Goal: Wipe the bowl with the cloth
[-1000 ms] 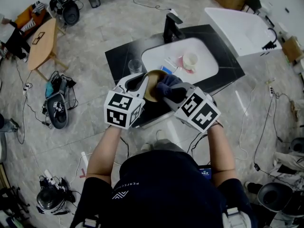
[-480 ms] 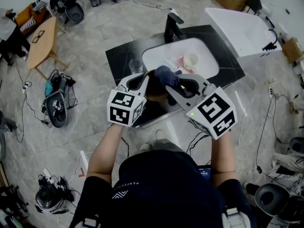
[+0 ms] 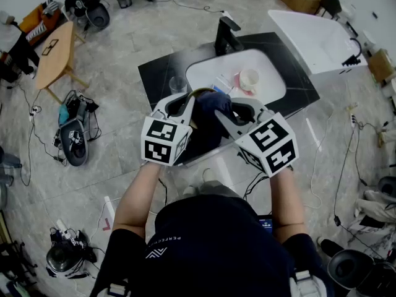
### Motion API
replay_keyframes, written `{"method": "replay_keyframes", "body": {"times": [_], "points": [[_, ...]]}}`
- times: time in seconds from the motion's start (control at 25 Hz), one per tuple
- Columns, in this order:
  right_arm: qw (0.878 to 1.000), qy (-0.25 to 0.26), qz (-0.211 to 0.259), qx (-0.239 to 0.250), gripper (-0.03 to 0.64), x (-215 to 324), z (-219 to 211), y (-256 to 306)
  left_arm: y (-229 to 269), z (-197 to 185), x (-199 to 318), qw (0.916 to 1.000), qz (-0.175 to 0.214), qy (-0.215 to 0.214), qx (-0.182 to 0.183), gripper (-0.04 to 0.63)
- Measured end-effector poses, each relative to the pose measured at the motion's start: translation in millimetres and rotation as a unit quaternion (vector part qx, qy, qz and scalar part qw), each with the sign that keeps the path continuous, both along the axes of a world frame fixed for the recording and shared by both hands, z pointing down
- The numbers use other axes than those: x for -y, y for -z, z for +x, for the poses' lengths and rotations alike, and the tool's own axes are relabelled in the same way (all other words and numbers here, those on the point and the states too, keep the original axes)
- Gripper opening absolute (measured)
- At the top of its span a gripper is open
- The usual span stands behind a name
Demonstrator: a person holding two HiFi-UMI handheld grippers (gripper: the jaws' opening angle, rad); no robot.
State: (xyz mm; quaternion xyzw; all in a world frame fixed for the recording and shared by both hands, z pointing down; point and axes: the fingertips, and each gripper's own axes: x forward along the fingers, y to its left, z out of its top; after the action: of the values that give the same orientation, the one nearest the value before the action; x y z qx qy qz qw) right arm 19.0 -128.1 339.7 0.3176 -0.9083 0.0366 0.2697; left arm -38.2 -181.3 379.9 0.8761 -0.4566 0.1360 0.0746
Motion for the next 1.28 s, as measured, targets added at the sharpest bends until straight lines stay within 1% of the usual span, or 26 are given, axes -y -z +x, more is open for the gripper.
{"method": "replay_keyframes", "body": {"times": [0.08,0.2,0.36,0.6,0.76,1.0,1.28], "points": [[0.999,-0.029,0.002,-0.014,0.081,10,4,-11,5,4,-2,0.9999,0.009,-0.006,0.006,0.017],[0.998,-0.051,-0.003,-0.024,0.081,19,5,-25,12,11,-5,0.9993,0.022,-0.018,0.023,0.017],[0.997,-0.065,-0.016,-0.030,0.081,26,3,-40,14,17,-6,0.9983,0.031,-0.032,0.036,0.018],[0.996,-0.077,-0.025,-0.045,0.081,31,-1,-54,15,21,-9,0.9980,0.032,-0.043,0.032,0.020],[0.995,-0.077,-0.032,-0.058,0.081,32,-3,-62,16,23,-10,0.9977,0.032,-0.050,0.032,0.023],[0.993,-0.070,-0.057,-0.070,0.082,31,-10,-73,19,25,-16,0.9960,0.042,-0.059,0.051,0.026],[0.992,-0.049,-0.087,-0.079,0.081,24,-17,-79,22,26,-20,0.9952,0.047,-0.071,0.050,0.029]]}}
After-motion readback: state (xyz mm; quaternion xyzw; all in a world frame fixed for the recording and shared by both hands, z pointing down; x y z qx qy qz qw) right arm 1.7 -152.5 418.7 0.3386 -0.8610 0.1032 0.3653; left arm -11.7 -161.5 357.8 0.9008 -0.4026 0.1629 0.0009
